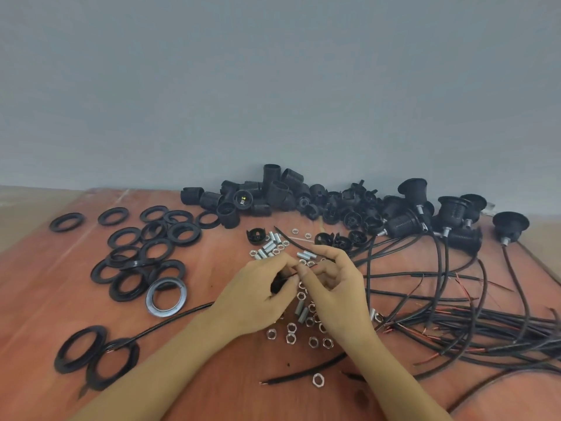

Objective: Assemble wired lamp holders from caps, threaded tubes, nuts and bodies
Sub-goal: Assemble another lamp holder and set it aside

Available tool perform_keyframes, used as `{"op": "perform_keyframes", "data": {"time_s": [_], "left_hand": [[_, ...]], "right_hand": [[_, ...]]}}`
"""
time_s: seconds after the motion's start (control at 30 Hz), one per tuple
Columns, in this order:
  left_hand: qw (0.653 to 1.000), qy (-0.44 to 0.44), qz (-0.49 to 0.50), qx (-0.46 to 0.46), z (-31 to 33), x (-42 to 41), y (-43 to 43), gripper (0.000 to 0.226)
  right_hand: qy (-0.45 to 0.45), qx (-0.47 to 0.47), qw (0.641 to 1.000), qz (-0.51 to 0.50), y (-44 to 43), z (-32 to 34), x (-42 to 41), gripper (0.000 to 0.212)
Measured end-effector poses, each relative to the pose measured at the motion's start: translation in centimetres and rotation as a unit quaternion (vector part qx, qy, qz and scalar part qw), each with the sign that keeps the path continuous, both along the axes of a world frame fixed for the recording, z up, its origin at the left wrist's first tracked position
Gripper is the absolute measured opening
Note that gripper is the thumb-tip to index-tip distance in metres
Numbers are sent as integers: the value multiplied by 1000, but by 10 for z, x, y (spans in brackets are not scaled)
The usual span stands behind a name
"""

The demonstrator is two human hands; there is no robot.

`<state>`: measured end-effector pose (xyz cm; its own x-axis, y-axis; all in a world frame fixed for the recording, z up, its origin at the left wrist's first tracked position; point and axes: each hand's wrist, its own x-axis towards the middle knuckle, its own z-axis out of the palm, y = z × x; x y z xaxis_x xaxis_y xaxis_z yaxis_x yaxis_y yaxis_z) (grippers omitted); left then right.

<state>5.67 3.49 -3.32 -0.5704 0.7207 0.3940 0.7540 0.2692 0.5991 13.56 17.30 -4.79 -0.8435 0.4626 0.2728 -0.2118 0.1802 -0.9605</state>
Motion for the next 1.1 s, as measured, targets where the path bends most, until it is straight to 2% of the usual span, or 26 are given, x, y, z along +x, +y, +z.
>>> {"op": "perform_keyframes", "data": {"time_s": [0.23, 0.37, 0.53, 0.77, 0.87, 1.1], "left_hand": [[991, -12, 24, 135, -20, -11, 0, 18], [987, 1, 46, 151, -22, -11, 0, 18], [976, -80, 85, 184, -22, -13, -1, 24], [980, -83, 48, 174, -21, -12, -1, 19], [976, -98, 47, 186, -20, -12, -2, 15], [968, -131, 75, 201, -18, -12, -4, 9]], "right_hand": [[-12, 30, 999, 1, -5, -7, 1, 25], [-14, 48, 999, 9, -4, -7, 4, 29], [-2, 65, 998, 20, -10, -7, 4, 40], [7, 61, 998, 6, -3, -8, 3, 47], [28, 57, 998, -25, 4, -8, 1, 45], [-3, 148, 985, -85, 11, -3, -11, 34]]}}
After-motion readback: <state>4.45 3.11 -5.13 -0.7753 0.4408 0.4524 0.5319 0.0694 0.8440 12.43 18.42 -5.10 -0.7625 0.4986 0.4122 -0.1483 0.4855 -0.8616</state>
